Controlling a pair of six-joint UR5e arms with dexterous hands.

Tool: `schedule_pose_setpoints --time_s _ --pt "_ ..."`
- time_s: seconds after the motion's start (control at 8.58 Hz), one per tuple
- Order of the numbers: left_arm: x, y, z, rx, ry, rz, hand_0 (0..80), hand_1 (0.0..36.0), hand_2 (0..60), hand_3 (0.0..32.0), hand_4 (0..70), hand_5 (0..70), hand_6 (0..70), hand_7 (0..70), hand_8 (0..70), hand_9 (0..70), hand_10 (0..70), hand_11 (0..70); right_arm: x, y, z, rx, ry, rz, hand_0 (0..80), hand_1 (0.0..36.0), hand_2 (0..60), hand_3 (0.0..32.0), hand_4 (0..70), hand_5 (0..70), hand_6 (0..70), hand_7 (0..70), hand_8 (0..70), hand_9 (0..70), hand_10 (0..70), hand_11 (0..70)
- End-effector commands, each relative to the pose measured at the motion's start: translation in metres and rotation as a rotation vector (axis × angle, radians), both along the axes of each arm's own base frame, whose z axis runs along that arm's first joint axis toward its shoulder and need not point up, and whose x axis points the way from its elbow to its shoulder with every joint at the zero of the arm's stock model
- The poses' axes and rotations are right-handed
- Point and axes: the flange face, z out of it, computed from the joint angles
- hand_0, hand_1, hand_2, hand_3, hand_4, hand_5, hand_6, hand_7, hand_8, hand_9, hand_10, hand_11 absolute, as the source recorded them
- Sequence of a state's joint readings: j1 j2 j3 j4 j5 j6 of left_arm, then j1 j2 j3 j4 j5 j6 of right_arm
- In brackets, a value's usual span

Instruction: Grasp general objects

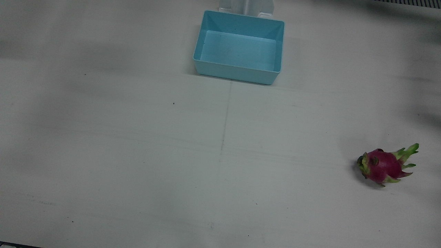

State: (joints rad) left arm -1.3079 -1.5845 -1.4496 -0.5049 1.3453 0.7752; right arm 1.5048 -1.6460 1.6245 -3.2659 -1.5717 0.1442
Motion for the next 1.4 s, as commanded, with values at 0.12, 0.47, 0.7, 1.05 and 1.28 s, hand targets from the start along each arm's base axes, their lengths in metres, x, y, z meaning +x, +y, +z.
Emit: schedule_pose_setpoints --time_s 0.12,0.47,0.7,1.05,1.28 --pt "-0.0002 -0.0003 -0.0042 0.013 -0.003 -0.003 0.0 30.3 60.0 0.0 34.8 70.0 17.6 63.4 2.5 11.2 0.0 0.0 -0.0001 0.0 0.0 0.0 0.0 -0.001 0.0 0.0 0.0 0.0 0.0 0.0 0.0 0.0 0.0 0.0 0.0 0.0" --pt "0.001 -0.0019 -0.005 0.019 -0.007 -0.004 0.0 31.0 60.0 0.0 35.2 70.0 18.3 63.7 2.6 11.3 0.0 0.0 0.0001 0.0 0.0 0.0 0.0 0.001 0.0 0.0 0.0 0.0 0.0 0.0 0.0 0.0 0.0 0.0 0.0 0.0" --pt "-0.0001 -0.0008 -0.0054 0.022 -0.001 -0.003 13.2 33.6 60.0 0.0 34.7 70.0 17.9 62.3 2.5 11.0 0.0 0.0 -0.0001 0.0 0.0 0.0 0.0 -0.001 0.0 0.0 0.0 0.0 0.0 0.0 0.0 0.0 0.0 0.0 0.0 0.0" --pt "0.0027 -0.0049 -0.0071 0.026 -0.025 -0.011 25.2 35.0 60.0 0.0 36.8 70.0 19.7 65.9 2.9 11.7 0.0 0.0 -0.0001 0.0 0.0 0.0 0.0 -0.001 0.0 0.0 0.0 0.0 0.0 0.0 0.0 0.0 0.0 0.0 0.0 0.0" --pt "0.0017 -0.0043 -0.0037 0.018 -0.026 -0.012 0.0 30.1 60.0 0.0 36.8 70.0 19.6 66.0 2.9 11.8 0.0 0.0 0.0001 0.0 0.0 0.0 0.0 0.001 0.0 0.0 0.0 0.0 0.0 0.0 0.0 0.0 0.0 0.0 0.0 0.0"
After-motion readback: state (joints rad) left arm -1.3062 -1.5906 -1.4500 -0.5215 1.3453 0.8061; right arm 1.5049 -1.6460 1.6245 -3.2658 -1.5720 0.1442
